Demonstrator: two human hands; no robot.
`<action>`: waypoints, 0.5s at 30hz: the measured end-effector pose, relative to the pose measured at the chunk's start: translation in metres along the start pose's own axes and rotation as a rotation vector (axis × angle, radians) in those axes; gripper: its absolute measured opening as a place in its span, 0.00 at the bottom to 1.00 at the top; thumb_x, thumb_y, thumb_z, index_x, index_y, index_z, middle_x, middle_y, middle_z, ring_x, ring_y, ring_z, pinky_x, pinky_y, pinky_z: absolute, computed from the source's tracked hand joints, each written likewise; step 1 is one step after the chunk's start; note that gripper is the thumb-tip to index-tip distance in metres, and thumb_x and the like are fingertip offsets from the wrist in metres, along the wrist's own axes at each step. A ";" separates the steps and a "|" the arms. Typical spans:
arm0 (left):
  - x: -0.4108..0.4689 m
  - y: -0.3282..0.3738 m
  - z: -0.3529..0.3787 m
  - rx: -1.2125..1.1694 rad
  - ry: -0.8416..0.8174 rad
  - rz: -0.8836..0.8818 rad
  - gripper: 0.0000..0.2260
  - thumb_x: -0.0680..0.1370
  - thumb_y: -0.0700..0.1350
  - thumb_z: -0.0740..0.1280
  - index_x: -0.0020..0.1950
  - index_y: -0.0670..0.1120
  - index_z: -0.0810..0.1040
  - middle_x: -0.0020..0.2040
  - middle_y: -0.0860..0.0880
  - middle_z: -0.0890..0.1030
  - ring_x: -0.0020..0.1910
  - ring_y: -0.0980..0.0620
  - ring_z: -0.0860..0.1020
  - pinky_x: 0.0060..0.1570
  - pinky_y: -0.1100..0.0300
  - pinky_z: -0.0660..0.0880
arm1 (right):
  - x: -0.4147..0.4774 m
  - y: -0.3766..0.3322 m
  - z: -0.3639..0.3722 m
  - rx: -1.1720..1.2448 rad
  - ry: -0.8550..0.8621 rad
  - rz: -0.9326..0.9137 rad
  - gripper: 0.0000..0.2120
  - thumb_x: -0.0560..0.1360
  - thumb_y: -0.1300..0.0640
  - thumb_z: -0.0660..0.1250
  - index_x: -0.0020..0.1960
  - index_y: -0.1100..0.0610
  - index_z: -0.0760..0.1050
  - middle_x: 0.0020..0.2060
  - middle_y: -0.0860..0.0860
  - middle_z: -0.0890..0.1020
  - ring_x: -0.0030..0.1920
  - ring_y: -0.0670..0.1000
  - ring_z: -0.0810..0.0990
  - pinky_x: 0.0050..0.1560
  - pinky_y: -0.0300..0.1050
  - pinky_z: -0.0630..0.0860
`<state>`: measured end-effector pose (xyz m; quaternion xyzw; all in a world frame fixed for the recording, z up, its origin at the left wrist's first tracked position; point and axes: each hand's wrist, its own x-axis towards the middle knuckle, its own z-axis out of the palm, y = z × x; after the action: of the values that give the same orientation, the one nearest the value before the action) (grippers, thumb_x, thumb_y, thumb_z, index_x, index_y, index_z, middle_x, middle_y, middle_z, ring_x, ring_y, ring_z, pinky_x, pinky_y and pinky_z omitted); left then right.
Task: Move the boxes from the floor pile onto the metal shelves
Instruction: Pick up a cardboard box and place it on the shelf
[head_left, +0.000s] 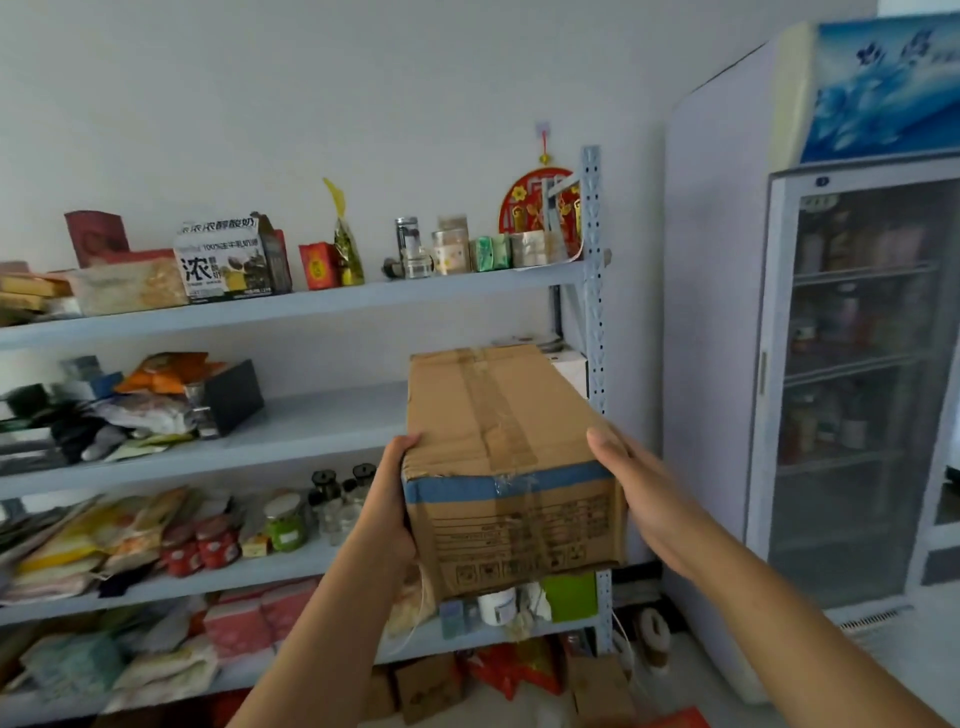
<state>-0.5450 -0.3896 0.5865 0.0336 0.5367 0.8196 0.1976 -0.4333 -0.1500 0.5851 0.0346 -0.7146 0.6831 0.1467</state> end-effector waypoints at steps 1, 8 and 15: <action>0.010 0.002 0.001 -0.009 0.013 0.000 0.22 0.75 0.61 0.65 0.57 0.45 0.81 0.42 0.43 0.86 0.38 0.42 0.82 0.40 0.51 0.77 | 0.012 -0.001 0.000 0.004 0.002 -0.021 0.29 0.72 0.31 0.65 0.70 0.42 0.72 0.63 0.42 0.80 0.64 0.44 0.76 0.69 0.50 0.68; 0.097 0.020 0.032 0.033 0.040 -0.035 0.25 0.72 0.65 0.65 0.53 0.45 0.82 0.40 0.42 0.84 0.41 0.42 0.80 0.43 0.51 0.75 | 0.106 0.000 -0.031 0.012 0.025 -0.056 0.16 0.82 0.45 0.57 0.64 0.49 0.75 0.53 0.50 0.85 0.53 0.48 0.83 0.52 0.46 0.76; 0.180 0.032 0.039 0.024 0.071 -0.040 0.29 0.70 0.67 0.64 0.60 0.47 0.81 0.46 0.42 0.85 0.46 0.41 0.81 0.44 0.50 0.76 | 0.199 0.025 -0.057 0.036 -0.035 -0.062 0.16 0.81 0.44 0.58 0.66 0.45 0.74 0.56 0.46 0.84 0.57 0.46 0.82 0.58 0.48 0.75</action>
<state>-0.7090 -0.3017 0.6030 -0.0042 0.5537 0.8097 0.1944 -0.6196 -0.0621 0.6136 0.0715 -0.7035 0.6900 0.1546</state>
